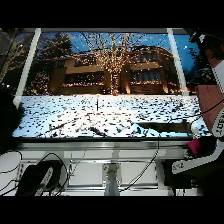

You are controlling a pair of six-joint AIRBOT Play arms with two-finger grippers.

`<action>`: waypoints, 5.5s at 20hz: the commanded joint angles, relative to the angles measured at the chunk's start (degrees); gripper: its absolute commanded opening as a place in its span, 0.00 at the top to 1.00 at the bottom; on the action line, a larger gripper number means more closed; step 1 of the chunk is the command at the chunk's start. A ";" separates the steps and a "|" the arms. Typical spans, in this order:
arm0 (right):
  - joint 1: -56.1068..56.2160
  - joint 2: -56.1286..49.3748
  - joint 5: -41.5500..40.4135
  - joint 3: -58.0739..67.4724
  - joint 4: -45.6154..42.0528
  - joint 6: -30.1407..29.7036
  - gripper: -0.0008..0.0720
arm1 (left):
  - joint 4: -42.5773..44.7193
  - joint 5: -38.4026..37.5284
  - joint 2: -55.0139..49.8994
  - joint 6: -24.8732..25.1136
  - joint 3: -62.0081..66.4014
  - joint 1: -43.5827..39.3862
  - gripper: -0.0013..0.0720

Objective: Fold the clothes and pants, and hang the long-sleeved shirts on hangers.

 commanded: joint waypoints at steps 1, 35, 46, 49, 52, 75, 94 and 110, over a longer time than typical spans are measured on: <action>0.07 0.00 0.00 0.00 0.02 0.02 0.96 | 4.76 -5.44 -0.66 5.03 -0.61 7.67 0.97; 0.07 0.00 0.00 0.00 0.00 0.02 0.96 | 7.50 44.70 -41.94 27.56 -16.76 53.42 0.25; 0.07 0.00 0.02 0.00 0.00 0.02 0.96 | 6.99 44.98 -45.31 27.10 -15.23 55.41 0.97; 0.07 0.00 0.00 0.00 0.00 0.02 0.96 | -5.97 44.96 -40.87 15.69 -10.99 55.41 0.97; 0.07 0.00 0.00 0.00 0.00 0.02 0.96 | -22.71 44.85 -36.06 9.79 -6.12 53.27 0.97; -0.72 0.00 -10.34 0.00 9.40 0.44 0.96 | -22.51 36.85 -43.32 15.61 45.59 -24.13 0.97; -14.32 0.00 1.05 -0.02 -29.77 0.15 0.29 | -28.24 9.16 -69.20 23.50 45.75 -39.45 0.14; -14.32 0.07 8.24 -20.35 -35.01 -10.54 0.96 | -39.89 -1.81 -67.17 32.15 38.16 -23.52 0.97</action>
